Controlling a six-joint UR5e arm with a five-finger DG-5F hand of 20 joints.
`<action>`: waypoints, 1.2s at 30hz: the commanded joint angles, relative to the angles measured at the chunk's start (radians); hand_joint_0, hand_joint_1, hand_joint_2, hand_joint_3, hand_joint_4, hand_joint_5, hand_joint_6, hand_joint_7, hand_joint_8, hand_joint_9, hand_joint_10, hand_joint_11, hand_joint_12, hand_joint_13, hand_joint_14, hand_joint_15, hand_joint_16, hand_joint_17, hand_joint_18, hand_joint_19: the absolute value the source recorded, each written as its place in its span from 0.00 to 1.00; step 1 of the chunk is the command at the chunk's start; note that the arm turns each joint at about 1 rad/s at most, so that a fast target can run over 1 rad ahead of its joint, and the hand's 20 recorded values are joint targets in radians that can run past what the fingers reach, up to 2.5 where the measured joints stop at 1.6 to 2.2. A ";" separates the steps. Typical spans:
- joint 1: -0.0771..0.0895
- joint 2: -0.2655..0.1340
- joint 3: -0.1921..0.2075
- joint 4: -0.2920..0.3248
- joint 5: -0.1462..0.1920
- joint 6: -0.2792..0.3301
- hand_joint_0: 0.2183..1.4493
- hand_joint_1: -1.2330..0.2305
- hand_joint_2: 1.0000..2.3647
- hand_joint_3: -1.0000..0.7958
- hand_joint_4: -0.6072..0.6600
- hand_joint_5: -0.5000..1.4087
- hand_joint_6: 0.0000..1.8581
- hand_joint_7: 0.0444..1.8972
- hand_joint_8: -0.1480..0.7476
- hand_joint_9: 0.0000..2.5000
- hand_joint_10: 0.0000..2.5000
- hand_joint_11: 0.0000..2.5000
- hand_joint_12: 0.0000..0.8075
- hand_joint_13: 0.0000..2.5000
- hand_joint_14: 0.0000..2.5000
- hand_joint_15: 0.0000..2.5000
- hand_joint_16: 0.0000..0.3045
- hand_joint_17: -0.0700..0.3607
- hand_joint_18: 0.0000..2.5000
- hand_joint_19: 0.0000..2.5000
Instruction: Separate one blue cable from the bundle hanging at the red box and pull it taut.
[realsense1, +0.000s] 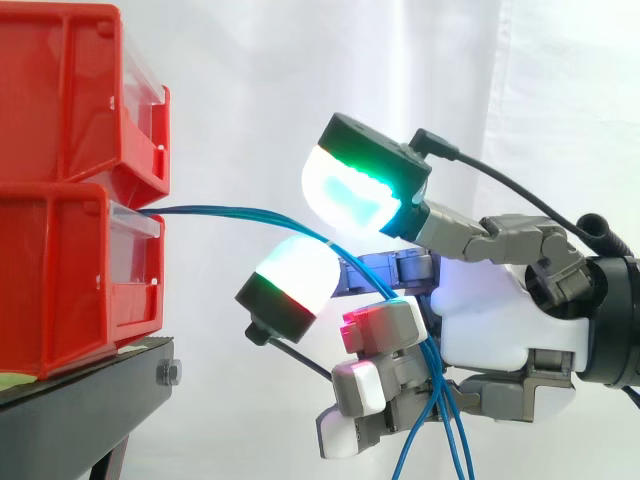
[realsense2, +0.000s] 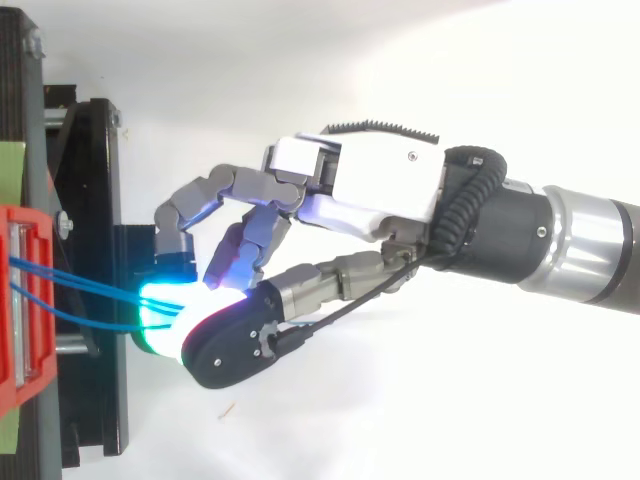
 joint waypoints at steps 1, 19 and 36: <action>0.001 0.000 0.000 0.003 0.001 -0.001 0.34 0.36 0.01 0.33 0.51 0.20 0.47 0.59 0.56 0.54 0.01 0.42 0.42 0.47 0.01 0.26 0.11 0.34 0.36 0.25; 0.004 0.000 0.000 -0.004 0.003 -0.008 0.30 0.32 0.00 0.28 0.55 0.18 0.49 0.51 0.55 0.48 0.01 0.42 0.42 0.42 0.01 0.25 0.13 0.36 0.34 0.24; 0.004 -0.001 0.000 0.003 0.005 -0.010 0.32 0.35 0.01 0.44 0.56 0.20 0.49 0.57 0.62 0.52 0.01 0.40 0.49 0.46 0.01 0.25 0.16 0.41 0.40 0.24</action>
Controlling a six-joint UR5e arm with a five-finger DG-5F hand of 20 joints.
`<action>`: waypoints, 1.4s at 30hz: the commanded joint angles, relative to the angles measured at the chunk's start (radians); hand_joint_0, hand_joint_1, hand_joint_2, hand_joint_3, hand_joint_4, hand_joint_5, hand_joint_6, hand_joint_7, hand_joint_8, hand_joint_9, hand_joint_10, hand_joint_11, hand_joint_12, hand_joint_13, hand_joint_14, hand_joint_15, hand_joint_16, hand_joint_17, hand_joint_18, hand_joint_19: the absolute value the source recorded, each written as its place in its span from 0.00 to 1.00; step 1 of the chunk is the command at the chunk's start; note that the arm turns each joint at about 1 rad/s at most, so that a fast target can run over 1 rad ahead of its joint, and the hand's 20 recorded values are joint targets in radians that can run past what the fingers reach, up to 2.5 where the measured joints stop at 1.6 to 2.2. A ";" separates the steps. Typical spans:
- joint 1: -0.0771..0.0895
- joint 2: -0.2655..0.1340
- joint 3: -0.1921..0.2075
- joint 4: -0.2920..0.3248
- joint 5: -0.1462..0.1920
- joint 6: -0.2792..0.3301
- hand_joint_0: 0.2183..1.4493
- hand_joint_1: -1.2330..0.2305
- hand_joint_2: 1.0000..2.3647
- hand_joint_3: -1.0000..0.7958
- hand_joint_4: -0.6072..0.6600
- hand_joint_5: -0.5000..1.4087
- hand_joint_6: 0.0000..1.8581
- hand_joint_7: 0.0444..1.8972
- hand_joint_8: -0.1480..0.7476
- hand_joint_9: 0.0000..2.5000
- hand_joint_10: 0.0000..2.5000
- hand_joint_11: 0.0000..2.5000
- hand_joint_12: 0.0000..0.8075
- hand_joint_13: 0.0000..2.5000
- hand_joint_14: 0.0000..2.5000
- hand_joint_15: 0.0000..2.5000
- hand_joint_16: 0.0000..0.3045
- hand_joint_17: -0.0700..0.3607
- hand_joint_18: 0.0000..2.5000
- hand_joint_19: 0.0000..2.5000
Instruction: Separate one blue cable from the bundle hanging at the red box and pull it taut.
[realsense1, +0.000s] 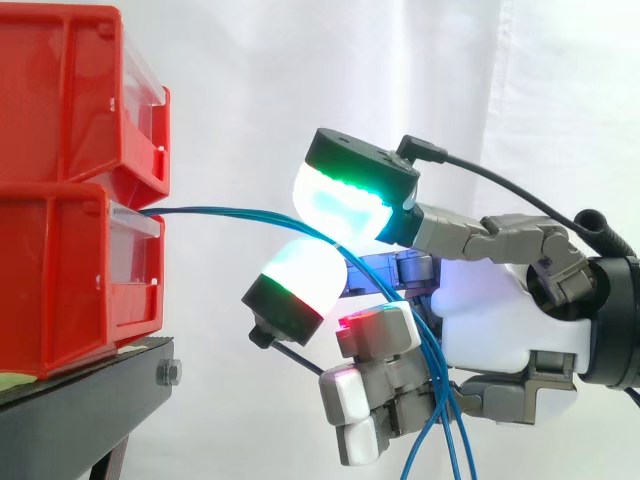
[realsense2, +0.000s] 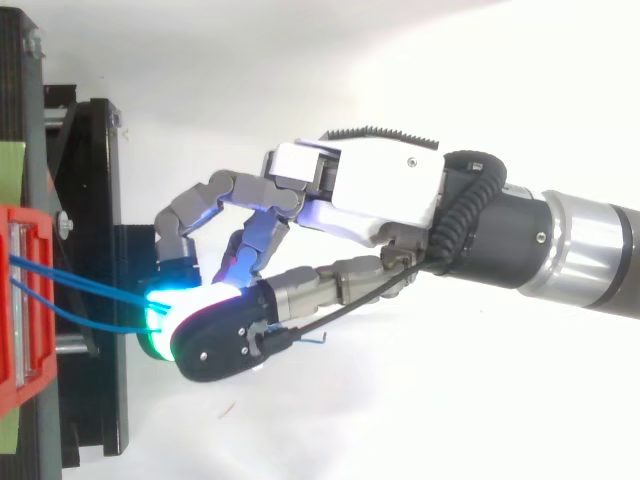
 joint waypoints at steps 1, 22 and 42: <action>0.000 -0.001 0.000 0.003 0.000 -0.001 0.32 0.33 0.01 0.45 0.56 0.20 0.49 0.57 0.62 0.52 0.01 0.40 0.49 0.46 0.01 0.25 0.16 0.41 0.40 0.24; 0.003 -0.001 0.000 0.003 0.000 -0.001 0.46 0.21 0.00 0.28 0.46 0.17 0.51 0.56 0.54 0.47 0.01 0.42 0.41 0.42 0.01 0.25 0.12 0.36 0.35 0.25; 0.009 -0.001 0.000 0.000 0.002 -0.001 0.45 0.17 0.00 0.28 0.47 0.18 0.50 0.55 0.54 0.50 0.01 0.42 0.41 0.43 0.01 0.25 0.12 0.36 0.37 0.24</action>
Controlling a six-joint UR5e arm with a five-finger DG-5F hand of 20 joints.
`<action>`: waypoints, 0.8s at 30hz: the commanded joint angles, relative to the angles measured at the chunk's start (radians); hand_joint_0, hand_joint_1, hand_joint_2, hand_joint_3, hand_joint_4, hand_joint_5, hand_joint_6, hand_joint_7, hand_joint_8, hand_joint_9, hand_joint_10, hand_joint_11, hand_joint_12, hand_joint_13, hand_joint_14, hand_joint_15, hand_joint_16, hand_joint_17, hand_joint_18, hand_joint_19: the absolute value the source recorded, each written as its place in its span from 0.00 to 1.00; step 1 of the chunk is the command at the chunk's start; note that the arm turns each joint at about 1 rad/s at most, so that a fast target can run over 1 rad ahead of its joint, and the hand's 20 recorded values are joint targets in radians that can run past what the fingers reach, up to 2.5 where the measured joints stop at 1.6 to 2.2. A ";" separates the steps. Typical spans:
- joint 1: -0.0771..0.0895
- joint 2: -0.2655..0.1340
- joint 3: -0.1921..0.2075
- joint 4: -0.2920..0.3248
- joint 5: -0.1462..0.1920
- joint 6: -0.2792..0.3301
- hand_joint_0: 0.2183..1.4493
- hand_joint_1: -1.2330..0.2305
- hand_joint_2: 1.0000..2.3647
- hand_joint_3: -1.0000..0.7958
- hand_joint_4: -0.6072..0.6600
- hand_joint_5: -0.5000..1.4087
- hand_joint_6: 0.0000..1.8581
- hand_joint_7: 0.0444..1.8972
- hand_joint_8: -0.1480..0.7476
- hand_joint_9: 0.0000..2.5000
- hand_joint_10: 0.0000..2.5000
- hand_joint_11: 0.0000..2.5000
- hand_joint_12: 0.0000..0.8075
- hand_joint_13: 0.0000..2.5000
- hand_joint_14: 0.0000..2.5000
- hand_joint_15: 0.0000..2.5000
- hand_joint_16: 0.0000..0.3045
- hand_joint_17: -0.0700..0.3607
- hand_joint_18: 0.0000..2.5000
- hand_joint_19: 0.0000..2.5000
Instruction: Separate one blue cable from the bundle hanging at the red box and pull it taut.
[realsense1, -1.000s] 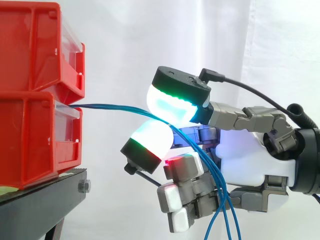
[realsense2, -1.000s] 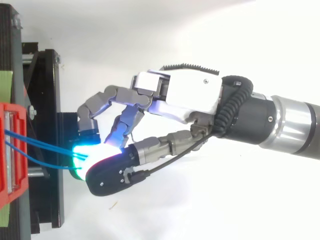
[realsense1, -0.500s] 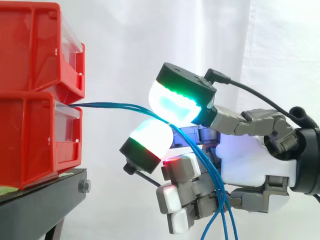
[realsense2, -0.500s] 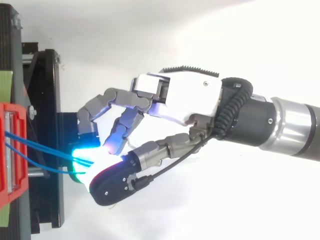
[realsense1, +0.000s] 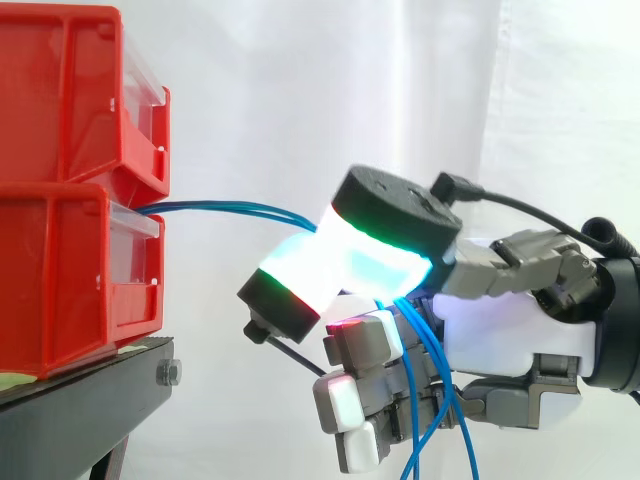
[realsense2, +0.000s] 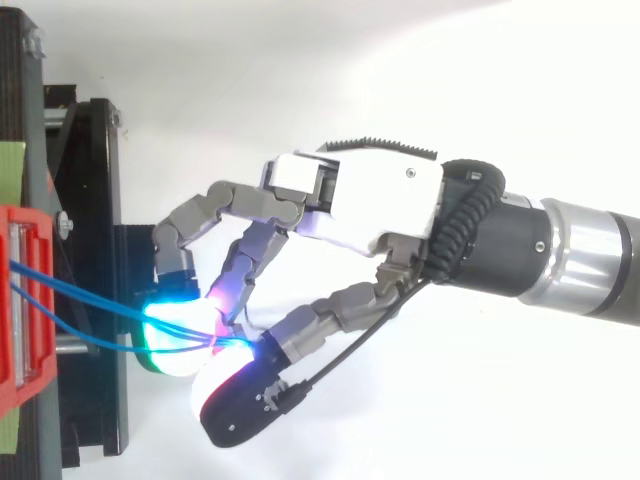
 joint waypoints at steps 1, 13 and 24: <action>0.001 0.000 0.000 0.002 0.000 0.000 0.45 0.17 0.00 0.28 0.48 0.18 0.50 0.55 0.55 0.50 0.01 0.43 0.41 0.43 0.01 0.25 0.12 0.36 0.37 0.24; 0.001 0.000 -0.001 0.002 -0.001 0.000 0.22 0.36 0.00 0.28 0.56 0.19 0.48 0.51 0.58 0.53 0.01 0.42 0.45 0.45 0.01 0.25 0.15 0.39 0.40 0.26; 0.001 0.000 -0.001 0.001 -0.001 0.000 0.34 0.29 0.01 0.43 0.52 0.19 0.49 0.55 0.59 0.51 0.01 0.41 0.47 0.45 0.01 0.26 0.15 0.40 0.40 0.26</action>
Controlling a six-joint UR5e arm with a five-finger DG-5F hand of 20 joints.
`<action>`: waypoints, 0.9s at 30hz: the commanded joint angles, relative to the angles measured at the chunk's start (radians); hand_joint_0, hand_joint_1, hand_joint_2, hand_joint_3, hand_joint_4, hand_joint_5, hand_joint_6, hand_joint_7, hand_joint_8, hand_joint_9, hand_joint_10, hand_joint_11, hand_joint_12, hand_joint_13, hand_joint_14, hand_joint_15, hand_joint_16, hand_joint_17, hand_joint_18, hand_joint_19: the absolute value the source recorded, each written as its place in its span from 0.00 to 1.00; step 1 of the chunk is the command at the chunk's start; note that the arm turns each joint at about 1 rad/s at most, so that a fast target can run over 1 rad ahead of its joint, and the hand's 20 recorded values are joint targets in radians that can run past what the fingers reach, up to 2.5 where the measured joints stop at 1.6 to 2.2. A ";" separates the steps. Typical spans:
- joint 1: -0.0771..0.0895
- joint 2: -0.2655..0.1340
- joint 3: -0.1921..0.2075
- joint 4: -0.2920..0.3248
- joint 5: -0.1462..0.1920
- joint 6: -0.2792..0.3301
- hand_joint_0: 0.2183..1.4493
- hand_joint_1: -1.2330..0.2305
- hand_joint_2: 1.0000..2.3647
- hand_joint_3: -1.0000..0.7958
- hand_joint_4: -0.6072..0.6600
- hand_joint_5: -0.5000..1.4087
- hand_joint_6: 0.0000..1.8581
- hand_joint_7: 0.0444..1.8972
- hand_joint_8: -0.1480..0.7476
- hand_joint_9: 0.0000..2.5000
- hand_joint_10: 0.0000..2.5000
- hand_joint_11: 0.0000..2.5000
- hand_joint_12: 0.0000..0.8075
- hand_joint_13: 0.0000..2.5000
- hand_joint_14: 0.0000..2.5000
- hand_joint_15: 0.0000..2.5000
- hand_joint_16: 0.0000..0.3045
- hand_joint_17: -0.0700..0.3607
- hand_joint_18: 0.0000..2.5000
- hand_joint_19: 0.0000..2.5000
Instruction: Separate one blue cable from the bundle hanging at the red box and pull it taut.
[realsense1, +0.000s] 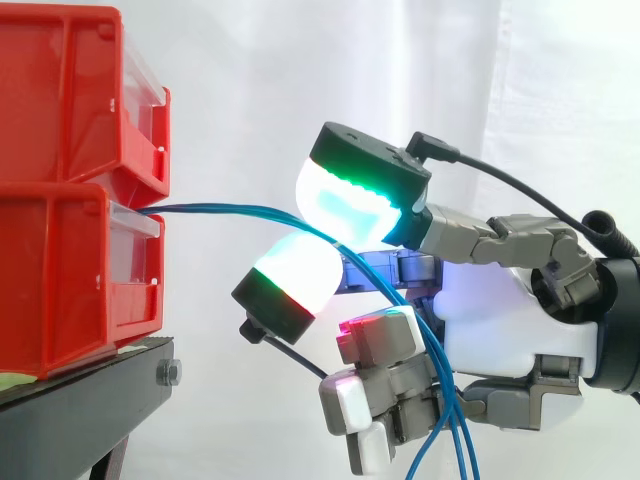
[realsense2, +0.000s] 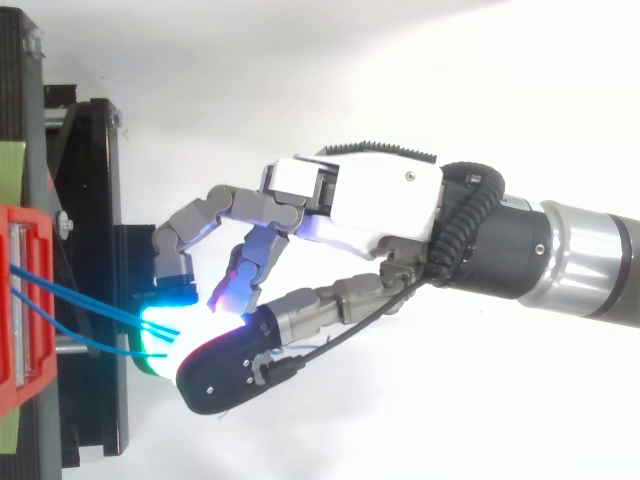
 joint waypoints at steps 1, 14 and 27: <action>0.000 0.000 0.001 0.001 0.000 0.000 0.36 0.26 0.01 0.43 0.50 0.18 0.49 0.57 0.57 0.50 0.01 0.41 0.45 0.44 0.01 0.26 0.14 0.39 0.39 0.27; 0.000 0.000 0.000 -0.001 -0.002 0.000 0.49 0.22 0.00 0.28 0.38 0.17 0.50 0.58 0.52 0.47 0.01 0.41 0.40 0.41 0.01 0.25 0.13 0.37 0.35 0.22; 0.000 0.000 0.000 -0.001 -0.002 -0.006 0.36 0.18 0.00 0.28 0.48 0.19 0.50 0.57 0.54 0.50 0.01 0.42 0.41 0.42 0.01 0.25 0.13 0.37 0.35 0.24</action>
